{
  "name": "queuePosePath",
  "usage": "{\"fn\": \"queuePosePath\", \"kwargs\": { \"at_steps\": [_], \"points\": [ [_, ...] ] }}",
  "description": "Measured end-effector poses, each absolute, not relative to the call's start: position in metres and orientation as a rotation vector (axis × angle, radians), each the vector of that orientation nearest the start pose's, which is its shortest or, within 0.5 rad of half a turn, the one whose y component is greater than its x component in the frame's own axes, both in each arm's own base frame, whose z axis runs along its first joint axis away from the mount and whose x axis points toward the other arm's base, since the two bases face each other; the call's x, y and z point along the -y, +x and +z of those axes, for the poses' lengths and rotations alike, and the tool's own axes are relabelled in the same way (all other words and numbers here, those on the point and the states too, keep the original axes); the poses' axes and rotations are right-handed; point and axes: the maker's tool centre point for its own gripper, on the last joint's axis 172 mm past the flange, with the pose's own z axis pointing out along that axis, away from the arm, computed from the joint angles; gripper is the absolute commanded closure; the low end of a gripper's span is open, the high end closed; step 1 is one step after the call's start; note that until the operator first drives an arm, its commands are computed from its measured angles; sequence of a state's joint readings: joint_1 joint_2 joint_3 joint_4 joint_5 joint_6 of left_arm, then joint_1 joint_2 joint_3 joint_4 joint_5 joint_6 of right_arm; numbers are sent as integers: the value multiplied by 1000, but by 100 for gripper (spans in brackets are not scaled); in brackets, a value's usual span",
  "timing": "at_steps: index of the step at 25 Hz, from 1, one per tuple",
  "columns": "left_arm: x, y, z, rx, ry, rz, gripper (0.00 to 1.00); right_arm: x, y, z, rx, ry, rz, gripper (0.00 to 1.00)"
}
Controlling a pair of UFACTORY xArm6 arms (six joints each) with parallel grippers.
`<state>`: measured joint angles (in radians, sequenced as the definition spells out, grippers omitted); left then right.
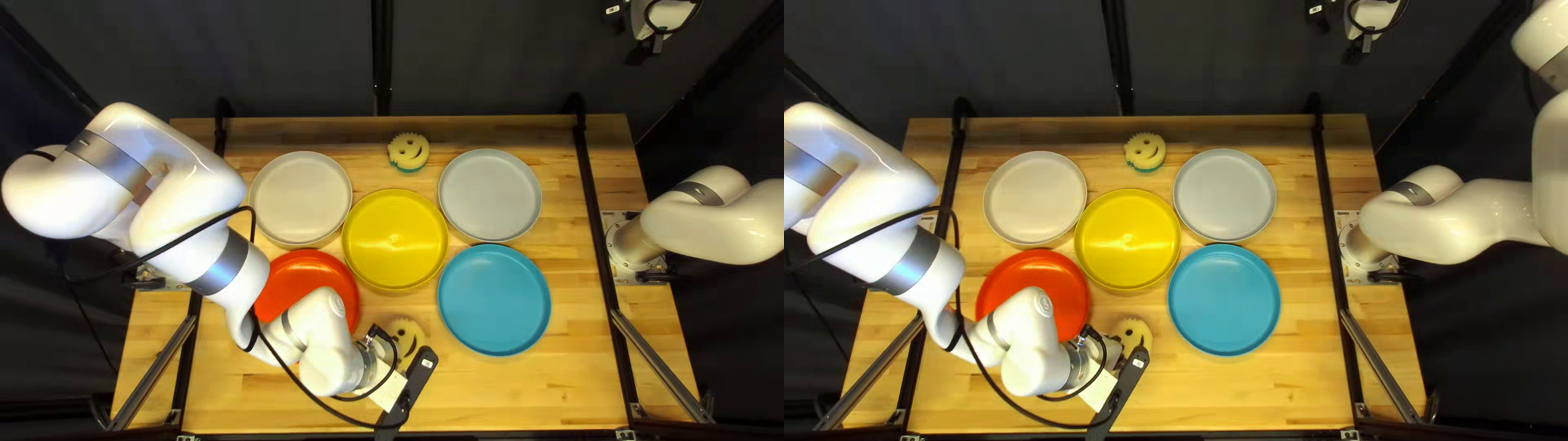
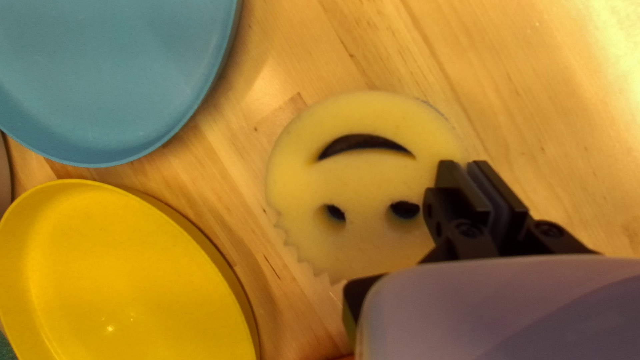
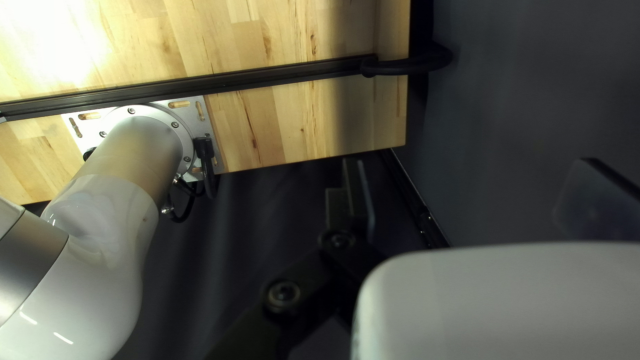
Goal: Pick up sponge and scrub the plate
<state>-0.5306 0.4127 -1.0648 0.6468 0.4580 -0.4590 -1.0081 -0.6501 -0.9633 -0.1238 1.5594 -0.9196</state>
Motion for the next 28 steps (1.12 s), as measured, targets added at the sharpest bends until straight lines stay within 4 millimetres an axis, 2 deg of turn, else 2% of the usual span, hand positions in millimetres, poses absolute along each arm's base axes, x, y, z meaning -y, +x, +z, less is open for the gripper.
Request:
{"fn": "queuePosePath", "kwargs": {
  "at_steps": [4, 14, 16, 20, 28],
  "points": [
    [261, 502, 47, -892, -2754, -476, 100, 271, 132, 355, -147, -3251, 116, 0],
    [263, 494, 106, -894, -2725, -428, 100, 271, 132, 355, -147, -3251, 116, 0],
    [262, 486, 115, -891, -2724, -412, 100, 271, 132, 355, -147, -3251, 116, 0],
    [257, 462, 121, -872, -2737, -366, 100, 271, 132, 355, -147, -3251, 116, 0],
    [251, 414, 112, -817, -2790, -278, 100, 271, 132, 355, -147, -3251, 116, 0]
  ]
}}
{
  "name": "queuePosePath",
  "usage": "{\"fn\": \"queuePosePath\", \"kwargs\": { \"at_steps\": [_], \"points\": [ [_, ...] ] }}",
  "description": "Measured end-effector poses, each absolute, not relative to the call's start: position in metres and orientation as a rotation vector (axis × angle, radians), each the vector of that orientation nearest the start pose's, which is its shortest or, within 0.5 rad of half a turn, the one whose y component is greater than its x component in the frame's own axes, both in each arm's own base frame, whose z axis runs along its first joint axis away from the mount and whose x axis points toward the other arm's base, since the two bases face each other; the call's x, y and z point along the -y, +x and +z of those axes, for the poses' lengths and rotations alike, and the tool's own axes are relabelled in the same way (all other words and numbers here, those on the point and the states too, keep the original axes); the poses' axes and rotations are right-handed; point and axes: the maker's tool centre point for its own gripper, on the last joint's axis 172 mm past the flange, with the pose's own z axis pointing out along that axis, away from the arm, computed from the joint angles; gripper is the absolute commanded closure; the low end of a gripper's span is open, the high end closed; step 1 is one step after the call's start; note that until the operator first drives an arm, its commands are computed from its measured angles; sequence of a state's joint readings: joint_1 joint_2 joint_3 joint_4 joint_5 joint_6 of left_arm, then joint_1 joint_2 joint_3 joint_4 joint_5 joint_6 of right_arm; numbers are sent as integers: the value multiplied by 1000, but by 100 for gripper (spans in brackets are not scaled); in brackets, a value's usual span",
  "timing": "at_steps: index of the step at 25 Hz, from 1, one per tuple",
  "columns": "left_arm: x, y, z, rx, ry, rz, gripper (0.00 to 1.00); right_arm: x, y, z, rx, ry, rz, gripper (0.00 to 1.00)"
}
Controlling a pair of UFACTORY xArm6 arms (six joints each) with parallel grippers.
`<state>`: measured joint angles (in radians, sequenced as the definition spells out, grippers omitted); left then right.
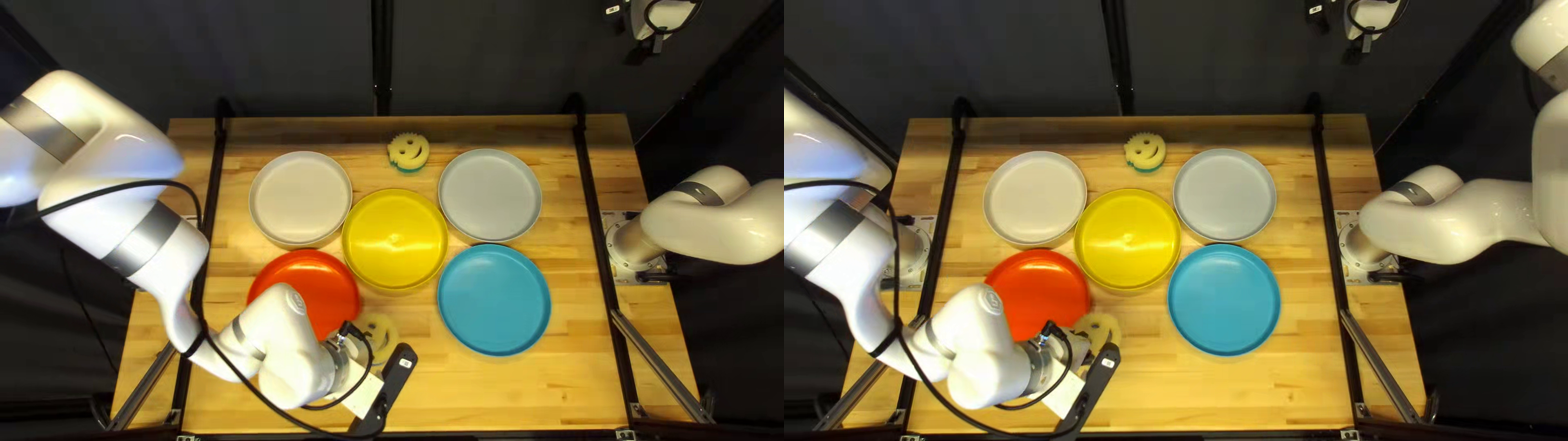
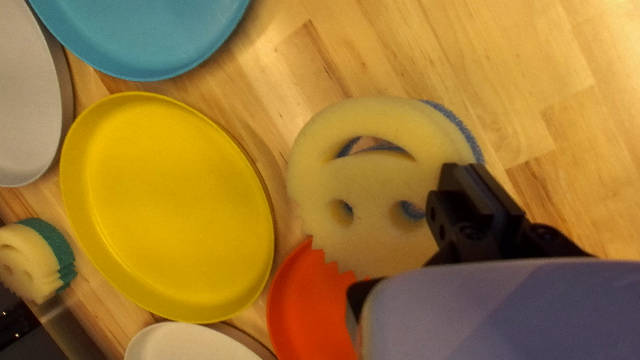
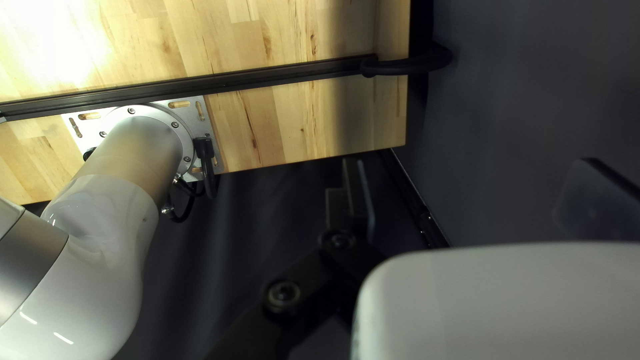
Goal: Pick up sponge and scrub the plate
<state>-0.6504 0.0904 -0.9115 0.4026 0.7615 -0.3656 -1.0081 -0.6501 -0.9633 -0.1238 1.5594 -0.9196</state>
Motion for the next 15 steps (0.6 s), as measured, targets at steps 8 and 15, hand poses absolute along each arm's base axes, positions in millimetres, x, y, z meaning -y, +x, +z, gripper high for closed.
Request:
{"fn": "queuePosePath", "kwargs": {
  "at_steps": [8, 15],
  "points": [
    [235, 390, 101, -758, -2844, -253, 100, 271, 132, 355, -147, -3251, 116, 0],
    [232, 394, 104, -737, -2856, -273, 100, 271, 132, 355, -147, -3251, 116, 0]
  ]
}}
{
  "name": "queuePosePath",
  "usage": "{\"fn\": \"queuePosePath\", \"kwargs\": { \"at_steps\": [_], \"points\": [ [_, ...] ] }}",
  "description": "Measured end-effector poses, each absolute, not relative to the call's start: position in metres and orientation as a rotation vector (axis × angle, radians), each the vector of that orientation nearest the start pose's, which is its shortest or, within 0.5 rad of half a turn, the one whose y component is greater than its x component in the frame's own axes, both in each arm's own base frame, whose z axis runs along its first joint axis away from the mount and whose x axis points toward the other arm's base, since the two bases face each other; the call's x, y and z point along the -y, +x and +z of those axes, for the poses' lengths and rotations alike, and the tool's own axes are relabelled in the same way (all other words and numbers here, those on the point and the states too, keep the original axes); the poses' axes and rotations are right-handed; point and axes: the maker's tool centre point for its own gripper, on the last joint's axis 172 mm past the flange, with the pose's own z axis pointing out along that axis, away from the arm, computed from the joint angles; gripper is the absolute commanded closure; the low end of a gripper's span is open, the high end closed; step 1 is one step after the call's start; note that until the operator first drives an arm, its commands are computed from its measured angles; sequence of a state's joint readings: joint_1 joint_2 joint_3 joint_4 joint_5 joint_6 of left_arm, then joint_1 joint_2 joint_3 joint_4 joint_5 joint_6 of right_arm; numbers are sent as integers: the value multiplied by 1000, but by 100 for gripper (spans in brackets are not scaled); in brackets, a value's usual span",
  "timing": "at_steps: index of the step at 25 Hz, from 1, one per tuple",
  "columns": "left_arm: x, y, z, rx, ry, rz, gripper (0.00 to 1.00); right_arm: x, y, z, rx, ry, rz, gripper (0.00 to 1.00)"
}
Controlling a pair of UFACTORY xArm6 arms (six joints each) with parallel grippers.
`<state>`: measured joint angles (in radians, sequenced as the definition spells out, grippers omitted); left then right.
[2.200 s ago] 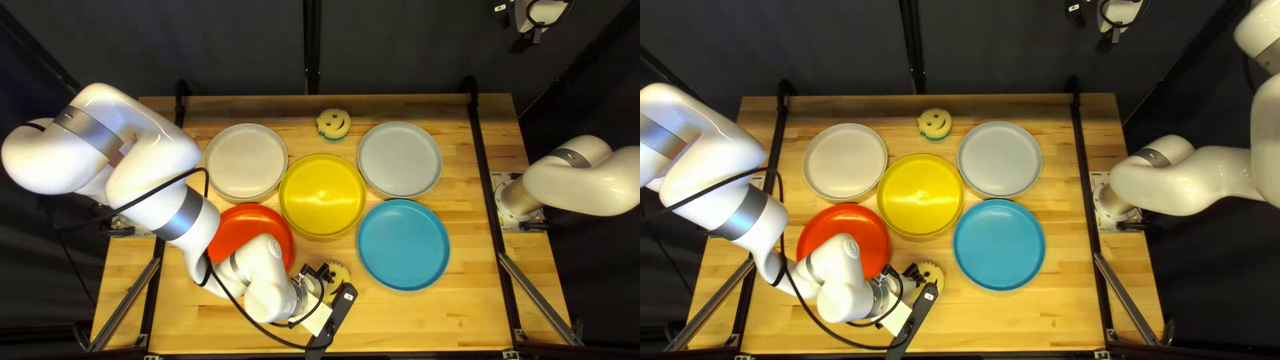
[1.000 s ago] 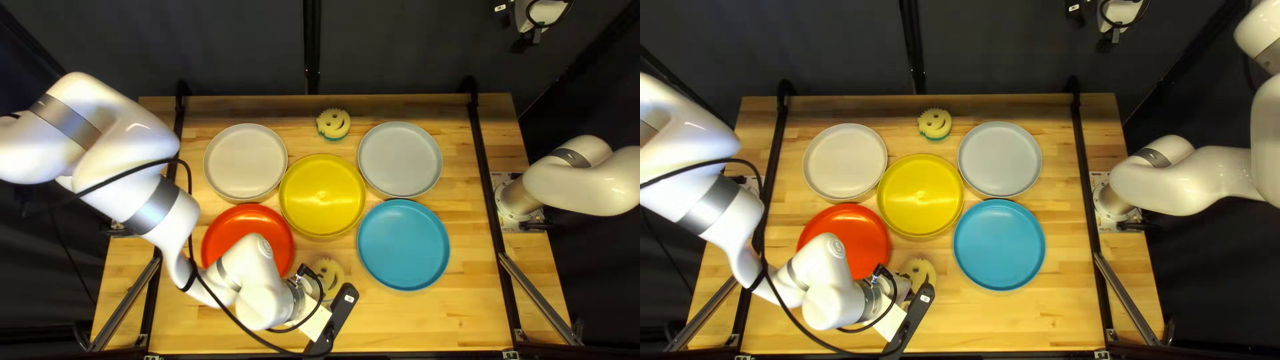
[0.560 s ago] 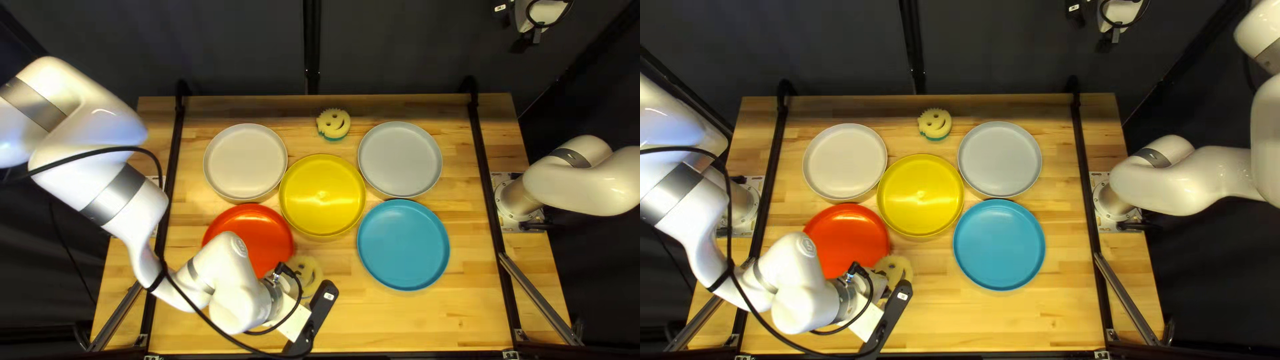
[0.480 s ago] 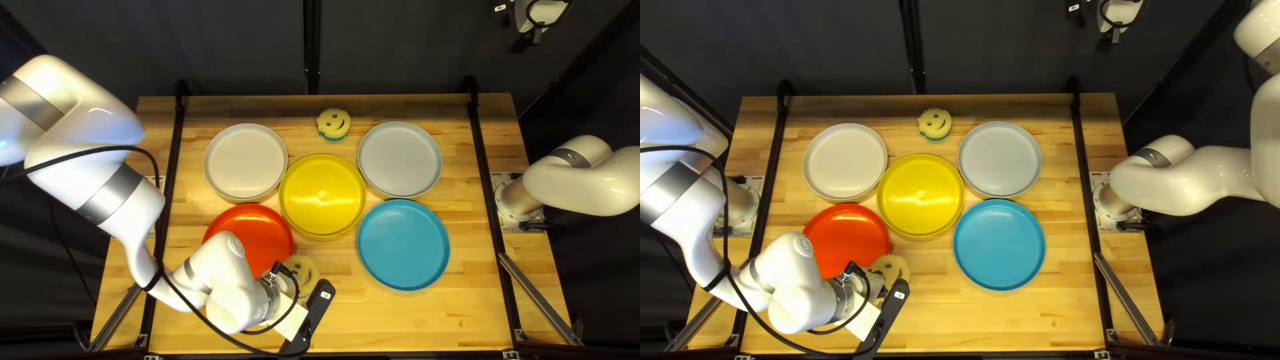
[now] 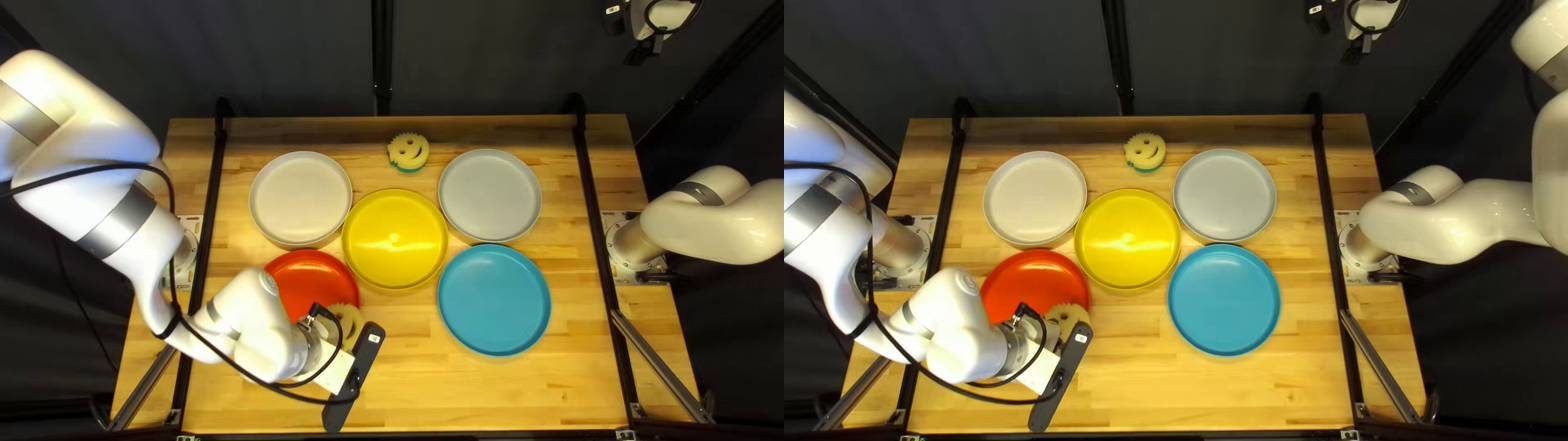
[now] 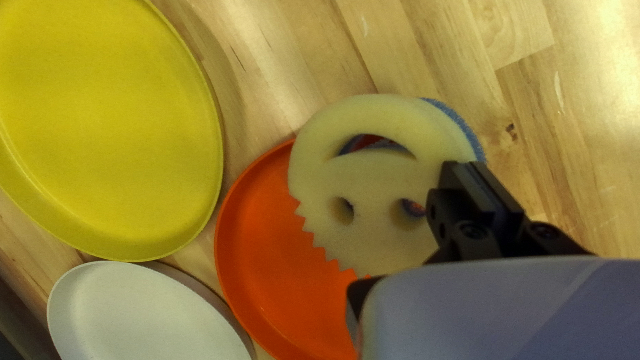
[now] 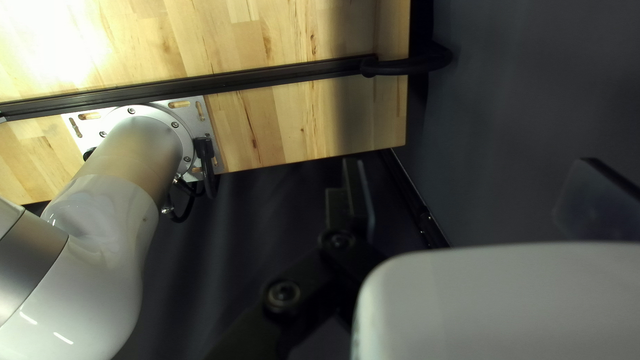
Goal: Pick up sponge and scrub the plate
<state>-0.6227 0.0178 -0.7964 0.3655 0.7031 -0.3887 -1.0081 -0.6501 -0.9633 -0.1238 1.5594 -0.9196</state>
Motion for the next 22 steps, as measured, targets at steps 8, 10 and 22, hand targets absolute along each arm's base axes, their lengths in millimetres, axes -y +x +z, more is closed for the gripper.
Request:
{"fn": "queuePosePath", "kwargs": {
  "at_steps": [8, 10, 22],
  "points": [
    [232, 394, 104, -737, -2856, -273, 100, 271, 132, 355, -147, -3251, 116, 0],
    [232, 393, 104, -734, -2857, -274, 100, 271, 132, 355, -147, -3251, 116, 0],
    [221, 366, 91, -697, -2858, -219, 100, 271, 132, 355, -147, -3251, 116, 0]
  ]
}}
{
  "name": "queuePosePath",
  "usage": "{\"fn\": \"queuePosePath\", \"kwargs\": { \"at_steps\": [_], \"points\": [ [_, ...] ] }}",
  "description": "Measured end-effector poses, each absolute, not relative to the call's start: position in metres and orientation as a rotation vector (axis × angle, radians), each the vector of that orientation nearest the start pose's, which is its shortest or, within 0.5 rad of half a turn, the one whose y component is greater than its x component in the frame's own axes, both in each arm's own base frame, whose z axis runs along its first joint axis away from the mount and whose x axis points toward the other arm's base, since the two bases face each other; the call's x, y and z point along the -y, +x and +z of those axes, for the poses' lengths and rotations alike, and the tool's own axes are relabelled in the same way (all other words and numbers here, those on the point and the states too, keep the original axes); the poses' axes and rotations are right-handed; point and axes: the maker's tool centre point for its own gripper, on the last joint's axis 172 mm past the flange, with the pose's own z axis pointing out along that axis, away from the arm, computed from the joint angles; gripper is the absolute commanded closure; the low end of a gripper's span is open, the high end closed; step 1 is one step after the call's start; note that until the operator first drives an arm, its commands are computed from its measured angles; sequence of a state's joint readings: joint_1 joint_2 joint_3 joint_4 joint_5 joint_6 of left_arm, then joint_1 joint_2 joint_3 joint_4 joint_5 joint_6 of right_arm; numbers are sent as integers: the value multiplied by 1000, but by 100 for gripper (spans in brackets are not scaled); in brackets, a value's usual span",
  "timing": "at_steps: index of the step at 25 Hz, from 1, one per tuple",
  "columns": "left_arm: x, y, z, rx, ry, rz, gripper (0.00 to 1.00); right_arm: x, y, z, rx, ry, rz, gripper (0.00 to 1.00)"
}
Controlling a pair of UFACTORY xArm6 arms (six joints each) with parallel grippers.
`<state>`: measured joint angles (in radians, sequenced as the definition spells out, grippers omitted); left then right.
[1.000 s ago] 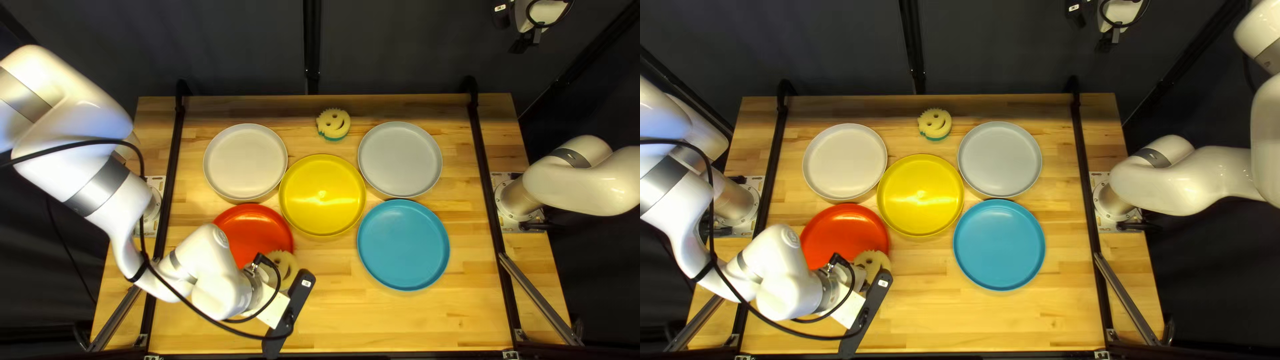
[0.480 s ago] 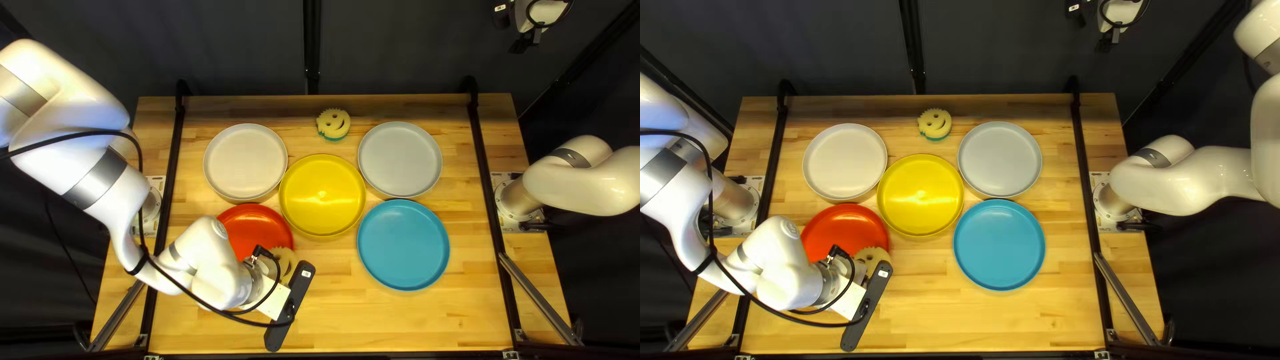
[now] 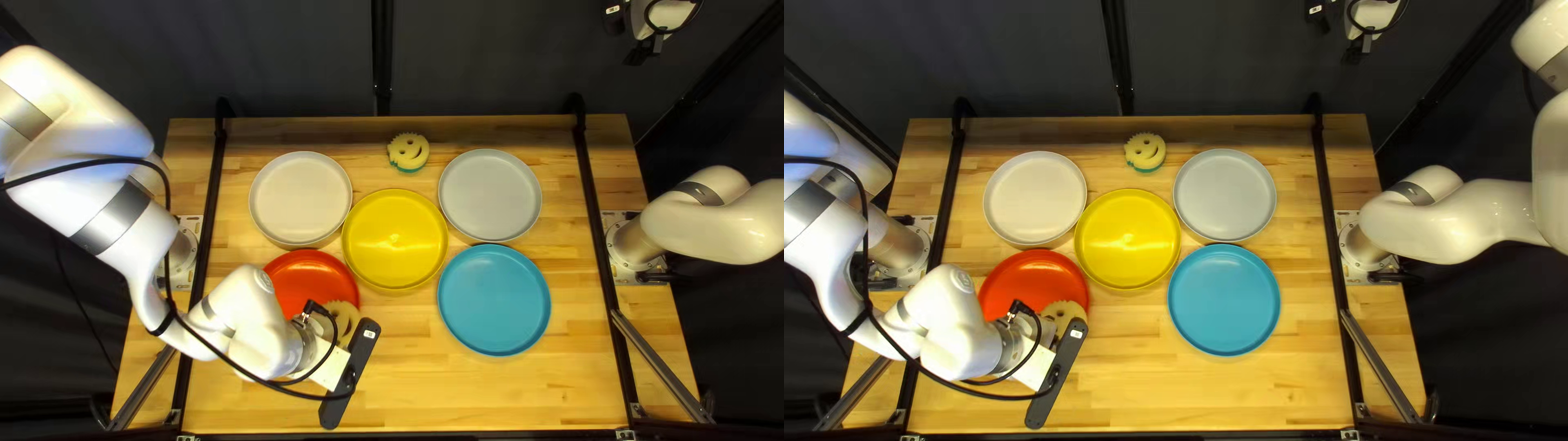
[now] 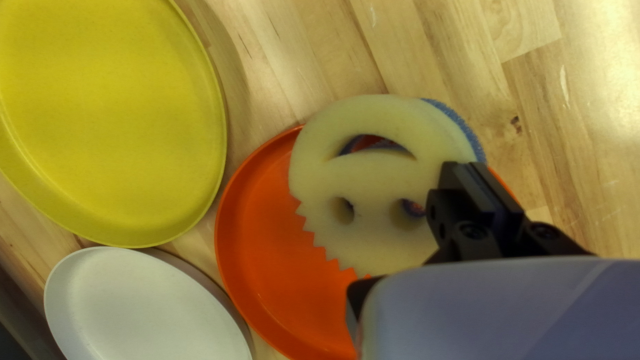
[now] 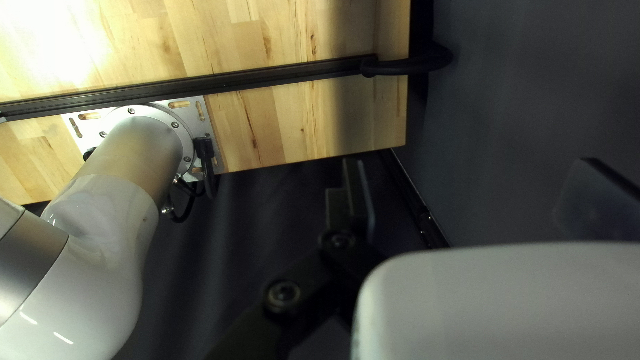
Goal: Pick up sponge and scrub the plate
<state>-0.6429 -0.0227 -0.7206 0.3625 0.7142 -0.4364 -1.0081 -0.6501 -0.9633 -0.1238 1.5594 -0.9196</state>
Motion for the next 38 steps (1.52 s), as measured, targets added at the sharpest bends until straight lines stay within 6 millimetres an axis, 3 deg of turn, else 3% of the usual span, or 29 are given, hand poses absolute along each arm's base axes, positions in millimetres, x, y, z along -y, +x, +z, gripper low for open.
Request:
{"fn": "queuePosePath", "kwargs": {
  "at_steps": [4, 10, 15, 29, 34, 38],
  "points": [
    [220, 354, 83, -683, -2879, -202, 100, 271, 132, 355, -147, -3251, 116, 0],
    [216, 353, 67, -682, -2904, -191, 100, 271, 132, 355, -147, -3251, 116, 0],
    [194, 352, 57, -686, -2926, -171, 100, 271, 132, 355, -147, -3251, 116, 0],
    [131, 358, 63, -678, -2974, -155, 100, 271, 132, 355, -147, -3251, 116, 0],
    [141, 359, 55, -697, -2998, -151, 100, 271, 132, 355, -147, -3251, 116, 0],
    [164, 357, 51, -721, -3019, -145, 100, 271, 132, 355, -147, -3251, 116, 0]
  ]
}}
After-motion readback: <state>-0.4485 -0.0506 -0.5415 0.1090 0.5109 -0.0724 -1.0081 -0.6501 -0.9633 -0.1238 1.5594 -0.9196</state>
